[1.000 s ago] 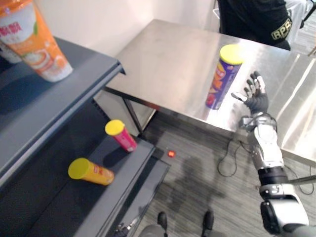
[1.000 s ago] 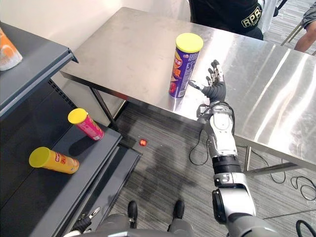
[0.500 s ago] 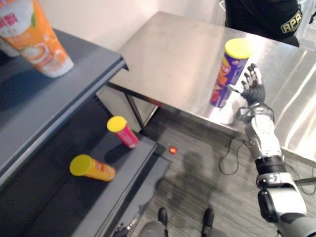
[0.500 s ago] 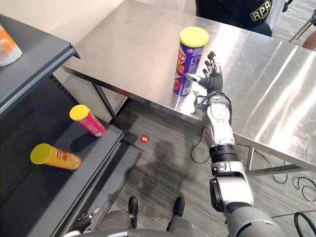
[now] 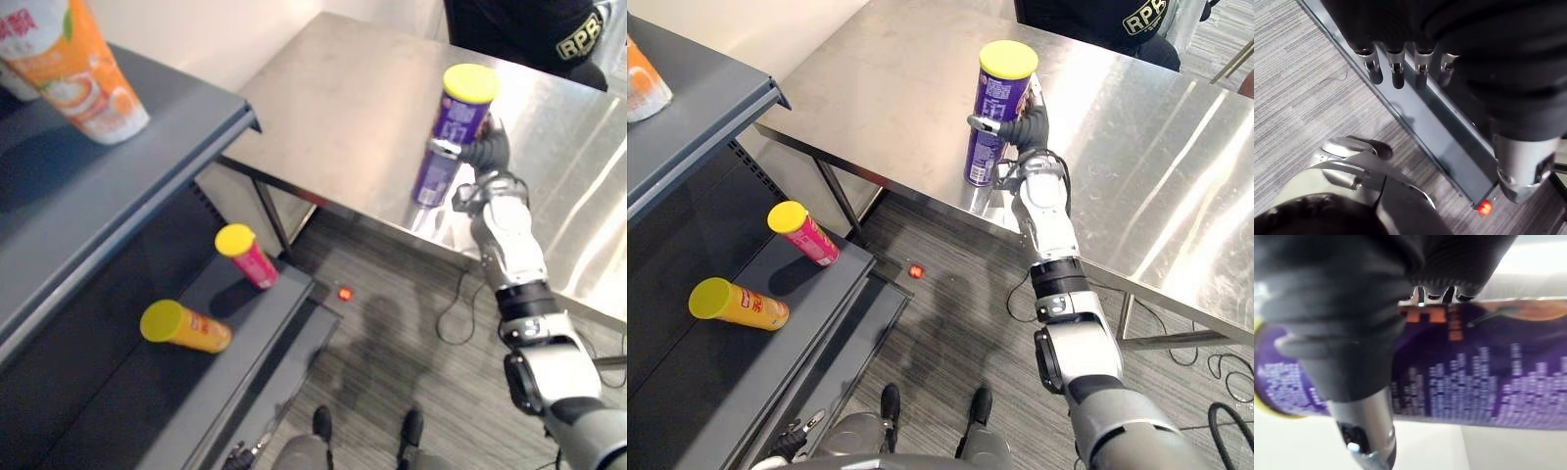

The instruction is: Put the gum and the chips on the shelf.

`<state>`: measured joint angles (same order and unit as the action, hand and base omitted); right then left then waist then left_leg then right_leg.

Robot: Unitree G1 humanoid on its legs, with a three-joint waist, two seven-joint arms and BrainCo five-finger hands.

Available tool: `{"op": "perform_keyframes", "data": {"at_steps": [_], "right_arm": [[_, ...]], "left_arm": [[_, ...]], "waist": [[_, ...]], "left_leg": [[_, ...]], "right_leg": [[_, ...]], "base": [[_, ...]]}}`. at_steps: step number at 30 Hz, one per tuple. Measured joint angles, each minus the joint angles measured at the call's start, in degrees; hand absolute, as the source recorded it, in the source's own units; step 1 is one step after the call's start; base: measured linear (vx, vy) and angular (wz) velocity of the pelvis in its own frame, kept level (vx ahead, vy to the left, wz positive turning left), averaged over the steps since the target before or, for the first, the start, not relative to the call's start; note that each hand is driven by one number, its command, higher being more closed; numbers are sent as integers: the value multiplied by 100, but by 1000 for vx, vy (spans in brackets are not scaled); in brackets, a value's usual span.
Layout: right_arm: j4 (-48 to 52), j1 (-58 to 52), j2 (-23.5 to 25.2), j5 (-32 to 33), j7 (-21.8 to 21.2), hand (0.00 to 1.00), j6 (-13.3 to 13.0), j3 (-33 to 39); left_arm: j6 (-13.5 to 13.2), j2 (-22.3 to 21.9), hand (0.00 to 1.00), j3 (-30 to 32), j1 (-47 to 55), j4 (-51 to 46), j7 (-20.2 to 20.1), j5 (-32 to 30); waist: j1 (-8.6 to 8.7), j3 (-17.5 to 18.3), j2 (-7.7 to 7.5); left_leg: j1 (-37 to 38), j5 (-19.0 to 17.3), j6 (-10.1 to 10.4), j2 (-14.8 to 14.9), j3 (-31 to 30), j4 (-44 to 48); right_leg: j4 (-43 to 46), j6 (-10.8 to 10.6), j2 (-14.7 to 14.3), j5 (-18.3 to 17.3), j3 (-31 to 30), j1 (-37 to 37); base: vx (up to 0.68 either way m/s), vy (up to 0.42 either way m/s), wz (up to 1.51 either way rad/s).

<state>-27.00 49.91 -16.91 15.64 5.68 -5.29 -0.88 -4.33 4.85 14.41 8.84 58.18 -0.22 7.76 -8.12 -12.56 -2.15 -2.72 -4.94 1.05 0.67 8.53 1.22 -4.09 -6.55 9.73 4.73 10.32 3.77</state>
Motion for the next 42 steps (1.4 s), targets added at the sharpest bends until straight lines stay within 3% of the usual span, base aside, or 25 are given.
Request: {"op": "perform_keyframes", "data": {"at_steps": [14, 23, 36, 39, 42], "right_arm": [[814, -322, 267, -10, -249, 100, -2, -422], [1296, -933, 416, -130, -245, 100, -163, -395], [2577, -1946, 459, 95, -374, 100, -111, -202], [3074, -2239, 467, 147, -452, 100, -125, -157], [3539, -2652, 468, 251, -524, 100, -150, 18]], "left_arm": [[37, -15, 0, 54, 2, -53, 40, -27], [74, -12, 0, 51, 7, -127, 55, -187], [77, -14, 0, 230, 82, -178, 157, -236], [76, -7, 0, 376, 208, -214, 157, -237], [79, -5, 0, 395, 233, -177, 156, -271]], "waist": [[5, -7, -10], [11, -24, -57], [43, 62, -212], [173, 144, -323], [193, 245, -334]], "left_leg": [[7, -3, 4, 51, 14, 4], [94, -2, 8, 33, 25, -7], [203, 6, 17, 66, 111, -12], [255, 5, 19, 68, 135, -11], [313, 2, 21, 72, 136, -13]], "right_leg": [[-2, 0, -21, 0, -71, 4], [18, -1, -31, -1, -70, -63], [18, -1, -51, 0, -161, -115], [15, -2, -55, 0, -162, -155], [15, -3, -39, 0, -153, -214]], "base": [[0, 0, 0], [0, 0, 0], [-20, -12, -4], [-26, -12, -4], [-19, -3, 1]]}}
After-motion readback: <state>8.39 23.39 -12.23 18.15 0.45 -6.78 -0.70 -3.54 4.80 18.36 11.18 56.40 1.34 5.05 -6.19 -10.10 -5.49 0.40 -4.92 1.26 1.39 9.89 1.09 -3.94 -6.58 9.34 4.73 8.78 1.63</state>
